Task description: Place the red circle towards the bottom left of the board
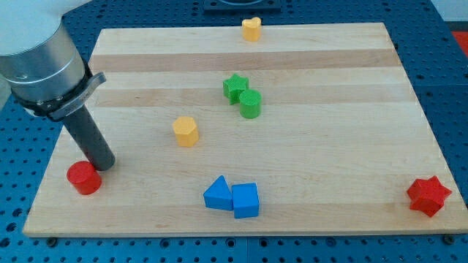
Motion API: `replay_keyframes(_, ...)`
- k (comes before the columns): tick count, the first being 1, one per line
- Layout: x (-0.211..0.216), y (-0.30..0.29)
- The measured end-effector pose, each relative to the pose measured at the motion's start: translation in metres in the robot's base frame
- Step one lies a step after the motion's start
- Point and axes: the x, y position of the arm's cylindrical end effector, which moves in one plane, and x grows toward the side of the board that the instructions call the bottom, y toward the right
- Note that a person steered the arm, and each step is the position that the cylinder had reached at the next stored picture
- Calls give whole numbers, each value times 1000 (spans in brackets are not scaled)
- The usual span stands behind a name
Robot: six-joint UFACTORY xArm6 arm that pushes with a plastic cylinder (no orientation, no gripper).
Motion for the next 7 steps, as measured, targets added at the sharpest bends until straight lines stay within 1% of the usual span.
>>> replay_keyframes(4,28,-20)
replay_keyframes(6,29,-21)
replay_keyframes(7,8,-21)
